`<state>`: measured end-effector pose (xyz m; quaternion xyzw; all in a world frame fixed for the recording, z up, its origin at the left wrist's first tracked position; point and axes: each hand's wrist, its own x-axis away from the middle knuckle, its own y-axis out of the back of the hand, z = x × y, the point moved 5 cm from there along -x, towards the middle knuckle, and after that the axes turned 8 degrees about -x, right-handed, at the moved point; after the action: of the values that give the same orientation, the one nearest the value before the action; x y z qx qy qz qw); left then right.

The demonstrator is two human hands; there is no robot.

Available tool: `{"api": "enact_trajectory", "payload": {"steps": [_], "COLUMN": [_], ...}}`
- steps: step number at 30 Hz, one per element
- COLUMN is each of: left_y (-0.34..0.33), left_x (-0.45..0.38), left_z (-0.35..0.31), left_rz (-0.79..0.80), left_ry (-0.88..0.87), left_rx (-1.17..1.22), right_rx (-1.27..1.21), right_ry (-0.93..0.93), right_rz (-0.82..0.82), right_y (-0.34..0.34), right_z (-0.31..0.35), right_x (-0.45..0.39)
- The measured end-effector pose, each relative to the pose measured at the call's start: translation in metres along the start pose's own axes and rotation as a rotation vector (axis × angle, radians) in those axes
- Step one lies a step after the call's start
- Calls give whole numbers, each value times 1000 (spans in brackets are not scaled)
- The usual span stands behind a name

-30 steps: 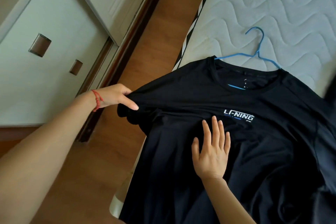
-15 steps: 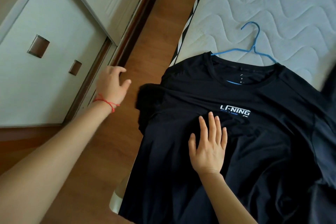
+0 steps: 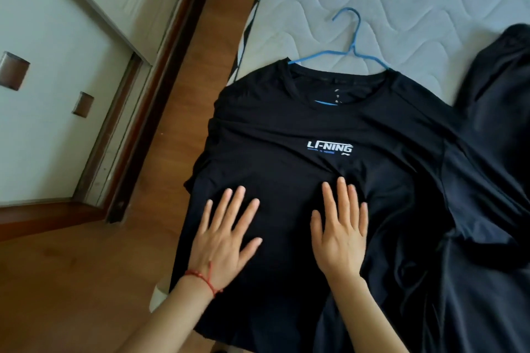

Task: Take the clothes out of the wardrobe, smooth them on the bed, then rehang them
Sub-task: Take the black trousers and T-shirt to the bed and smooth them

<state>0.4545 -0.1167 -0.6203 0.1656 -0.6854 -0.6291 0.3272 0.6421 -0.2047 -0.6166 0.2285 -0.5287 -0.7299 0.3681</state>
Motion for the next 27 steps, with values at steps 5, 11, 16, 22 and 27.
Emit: {"api": "enact_trajectory", "payload": {"steps": [5,11,16,22,27], "left_y": [2,14,16,9,10], "left_x": [5,25,54,82,103], "left_z": [7,20,33,47,40], "left_rz": [14,-150,-121,-25,18], "left_ry": [81,549,888,962,975], "left_rx": [21,415,646,638,685], "right_rx": [-33,-144,-269,-501,-582], "right_ry": [-250,-567,-773,-990,-928], "right_rz": [-12,-97,-188,-137,-83], "right_y": [25,47,62,74,83], "right_z": [-65,-87,-89,-102,-106], "right_x": [51,96,116,134,150]}}
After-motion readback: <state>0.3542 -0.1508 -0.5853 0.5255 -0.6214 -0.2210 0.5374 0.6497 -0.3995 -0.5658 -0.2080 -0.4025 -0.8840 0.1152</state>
